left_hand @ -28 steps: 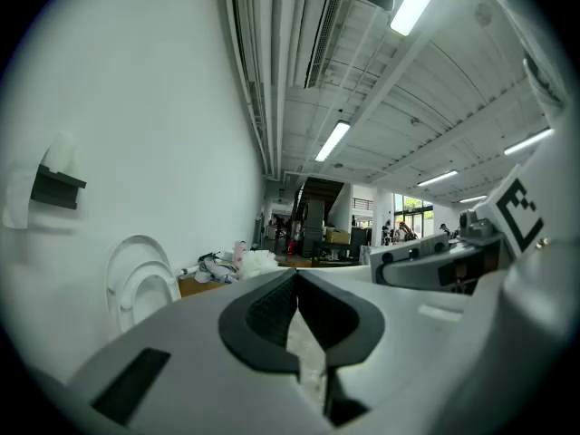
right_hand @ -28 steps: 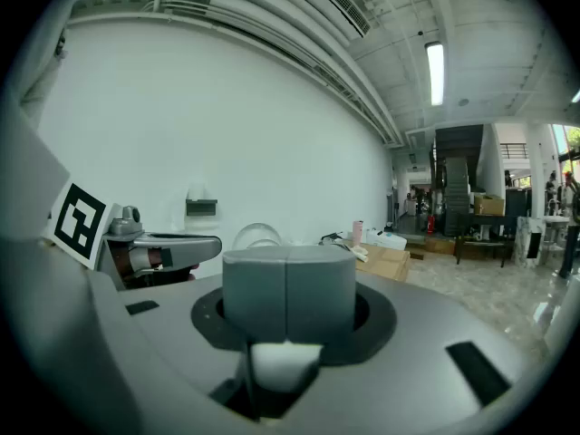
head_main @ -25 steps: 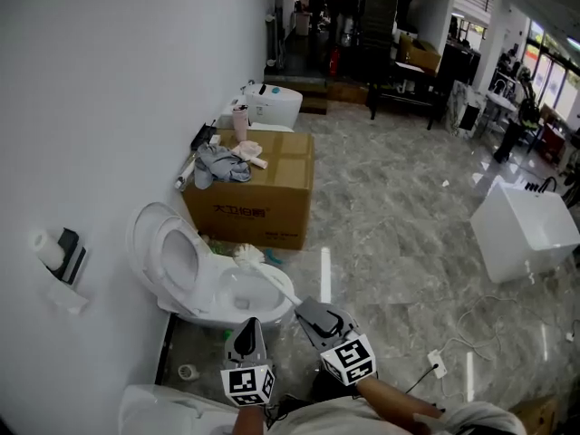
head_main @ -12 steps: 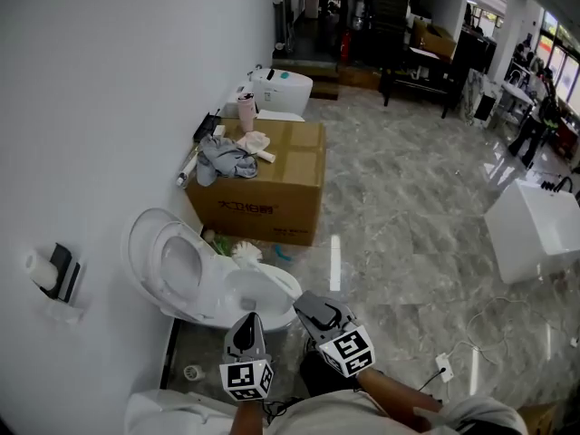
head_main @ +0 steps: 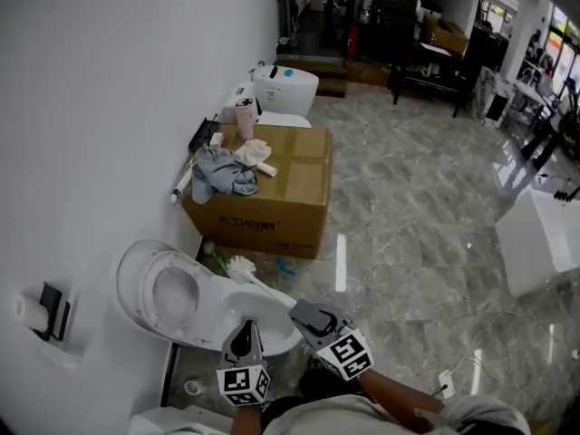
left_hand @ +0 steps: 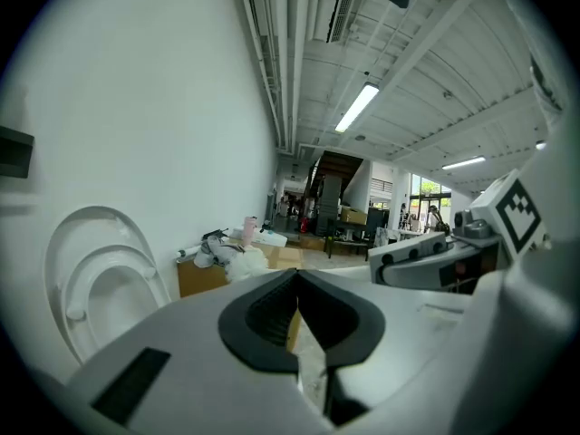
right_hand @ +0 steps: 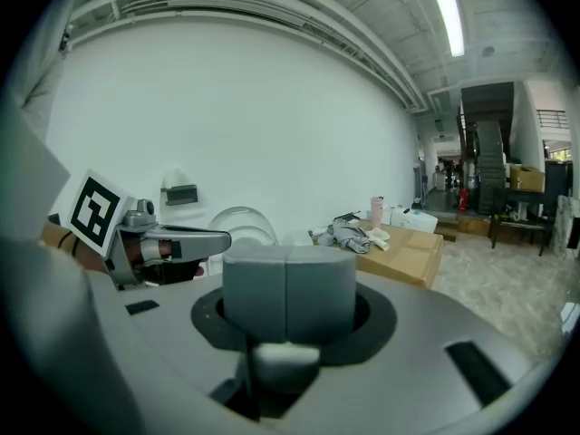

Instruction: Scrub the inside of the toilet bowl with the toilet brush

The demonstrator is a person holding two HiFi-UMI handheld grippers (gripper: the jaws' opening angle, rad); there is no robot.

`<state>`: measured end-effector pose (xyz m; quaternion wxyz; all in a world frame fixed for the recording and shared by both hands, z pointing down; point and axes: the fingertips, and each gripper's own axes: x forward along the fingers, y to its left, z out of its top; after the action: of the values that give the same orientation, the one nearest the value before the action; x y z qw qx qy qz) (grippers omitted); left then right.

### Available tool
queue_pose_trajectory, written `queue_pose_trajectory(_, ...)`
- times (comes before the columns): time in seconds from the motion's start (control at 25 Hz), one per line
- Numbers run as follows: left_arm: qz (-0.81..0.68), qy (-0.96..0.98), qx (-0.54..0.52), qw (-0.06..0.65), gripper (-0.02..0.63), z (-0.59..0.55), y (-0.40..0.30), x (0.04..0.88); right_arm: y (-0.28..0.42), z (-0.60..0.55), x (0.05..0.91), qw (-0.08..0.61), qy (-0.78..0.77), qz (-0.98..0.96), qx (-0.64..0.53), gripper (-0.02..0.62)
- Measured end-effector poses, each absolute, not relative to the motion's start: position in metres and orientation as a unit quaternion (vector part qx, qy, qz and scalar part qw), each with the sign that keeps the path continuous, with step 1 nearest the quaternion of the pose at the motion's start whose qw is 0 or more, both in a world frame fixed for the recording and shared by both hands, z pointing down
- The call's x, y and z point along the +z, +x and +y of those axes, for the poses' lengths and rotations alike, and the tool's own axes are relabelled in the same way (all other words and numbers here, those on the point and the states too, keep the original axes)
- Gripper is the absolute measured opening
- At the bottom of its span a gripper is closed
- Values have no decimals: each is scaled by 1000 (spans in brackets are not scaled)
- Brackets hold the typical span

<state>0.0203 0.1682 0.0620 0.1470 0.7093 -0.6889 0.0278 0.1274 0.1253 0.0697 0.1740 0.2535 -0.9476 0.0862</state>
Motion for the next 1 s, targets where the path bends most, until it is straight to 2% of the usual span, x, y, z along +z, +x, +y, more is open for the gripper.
queue_pose_trajectory(0.4, -698, 688, 51, 194, 11, 133, -15, 116, 100, 74, 119, 217, 221, -946, 94, 146)
queue_pose_trajectory(0.68, -674, 676, 89, 284, 11, 138, -58, 213, 69, 66, 200, 288, 211, -924, 140, 146)
queue_pose_trajectory(1.0, -643, 680, 123, 331, 11, 123, -94, 305, 32, 56, 285, 352, 190, -902, 162, 146)
